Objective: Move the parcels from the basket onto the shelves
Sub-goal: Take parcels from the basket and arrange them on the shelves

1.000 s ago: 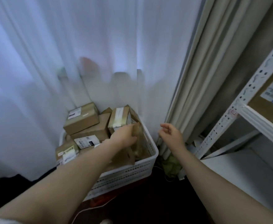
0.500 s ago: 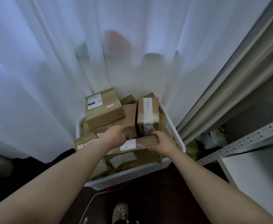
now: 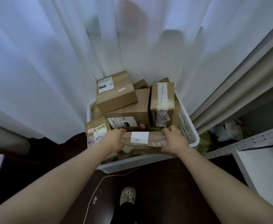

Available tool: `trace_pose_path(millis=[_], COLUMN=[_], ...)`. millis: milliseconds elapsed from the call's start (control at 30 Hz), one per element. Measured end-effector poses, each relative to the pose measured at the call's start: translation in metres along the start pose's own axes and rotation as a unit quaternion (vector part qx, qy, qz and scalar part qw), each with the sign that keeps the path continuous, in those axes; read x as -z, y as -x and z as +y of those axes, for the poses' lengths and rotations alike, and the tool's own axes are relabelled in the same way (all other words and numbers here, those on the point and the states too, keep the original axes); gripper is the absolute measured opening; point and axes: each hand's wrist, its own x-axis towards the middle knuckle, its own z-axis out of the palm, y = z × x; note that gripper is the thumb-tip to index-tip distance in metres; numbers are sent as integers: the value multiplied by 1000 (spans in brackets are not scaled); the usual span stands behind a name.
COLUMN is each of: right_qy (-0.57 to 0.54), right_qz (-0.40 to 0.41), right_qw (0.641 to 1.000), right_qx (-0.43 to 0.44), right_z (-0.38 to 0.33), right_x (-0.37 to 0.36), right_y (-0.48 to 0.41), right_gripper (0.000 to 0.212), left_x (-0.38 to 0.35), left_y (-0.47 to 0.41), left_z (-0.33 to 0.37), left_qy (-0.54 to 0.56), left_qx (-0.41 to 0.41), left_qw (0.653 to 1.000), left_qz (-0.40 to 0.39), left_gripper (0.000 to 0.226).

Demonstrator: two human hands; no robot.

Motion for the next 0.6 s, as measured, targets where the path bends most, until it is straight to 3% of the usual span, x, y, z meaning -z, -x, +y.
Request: trace_pose_path(millis=[67,133,200,267,300,367,500,600], right_qy=[-68,-124,-175,-196,-195,-191,-178,-230], right_qz=[10,30,56,103,136,215,354,379], right_qw=[998,992,983,975,971,955,910,890], right_qx=[-2,-9,-14,1,19,66,125,103], right_z=[13,32,53,75,86,103,132,142], right_x=[12,28,43,51,53,54,41,36], right_y=[21,48,81,115,133,166,217,247], right_gripper=[70,73,74,74,72,67,63,73], left_x=[-1,3,9,15,17,16,1,-10], left_y=[12,27,42,61,74,98,136,160], left_z=[4,17,37,59,70,92,125,141], left_qy=[48,169,358,522,561,582,583,612], left_qx=[28,85,159,221,236,225,181,120], left_qw=[998,978,913,820,792,781,791,780], left_qz=[38,92,113,79,50,4,-44,-51], left_gripper=[64,65,72,79,84,82,53,35])
